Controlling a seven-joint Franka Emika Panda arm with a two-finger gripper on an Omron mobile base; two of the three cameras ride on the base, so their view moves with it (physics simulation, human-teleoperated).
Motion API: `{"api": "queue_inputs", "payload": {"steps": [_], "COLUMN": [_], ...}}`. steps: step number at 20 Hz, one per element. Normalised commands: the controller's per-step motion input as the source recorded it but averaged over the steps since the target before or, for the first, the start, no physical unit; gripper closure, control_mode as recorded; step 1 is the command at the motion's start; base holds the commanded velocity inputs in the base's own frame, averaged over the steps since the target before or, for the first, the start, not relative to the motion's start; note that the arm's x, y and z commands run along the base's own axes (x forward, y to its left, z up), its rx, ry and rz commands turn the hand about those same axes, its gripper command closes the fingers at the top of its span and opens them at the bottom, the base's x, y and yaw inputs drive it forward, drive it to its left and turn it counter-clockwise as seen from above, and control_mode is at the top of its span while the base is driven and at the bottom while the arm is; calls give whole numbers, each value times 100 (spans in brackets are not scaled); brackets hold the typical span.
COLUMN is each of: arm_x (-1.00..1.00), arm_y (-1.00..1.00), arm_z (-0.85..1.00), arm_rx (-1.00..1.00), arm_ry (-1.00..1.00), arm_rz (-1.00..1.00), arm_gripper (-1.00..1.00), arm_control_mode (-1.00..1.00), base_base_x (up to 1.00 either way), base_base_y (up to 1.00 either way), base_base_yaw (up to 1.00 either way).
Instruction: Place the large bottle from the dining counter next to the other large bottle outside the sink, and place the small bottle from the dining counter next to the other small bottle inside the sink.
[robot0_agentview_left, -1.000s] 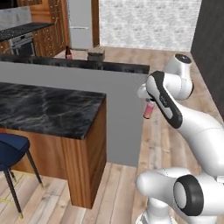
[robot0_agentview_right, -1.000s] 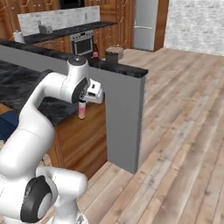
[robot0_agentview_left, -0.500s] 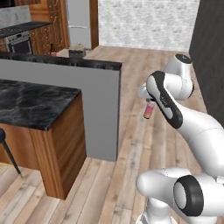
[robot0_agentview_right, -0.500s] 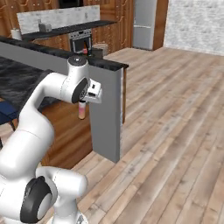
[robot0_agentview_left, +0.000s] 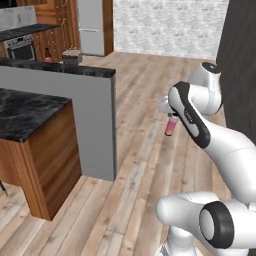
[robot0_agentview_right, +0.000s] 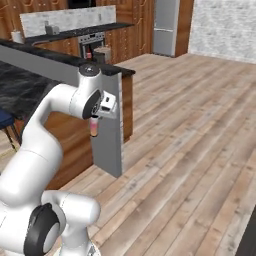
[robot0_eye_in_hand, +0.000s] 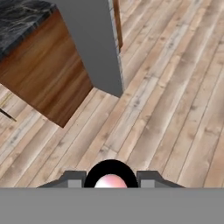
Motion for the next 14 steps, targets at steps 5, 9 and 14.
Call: {"api": "queue_inputs", "payload": {"steps": [5,9,14], "arm_x": [0,0,0], "arm_y": [0,0,0], "arm_z": [0,0,0], "arm_rx": [0,0,0], "arm_ry": [0,0,0], "arm_rz": [0,0,0], "arm_gripper": [100,100,100], "arm_control_mode": [100,100,100], "base_base_x": [35,72,80], "base_base_y": [-56,-56,-58], "base_base_yaw": [13,10,9]}}
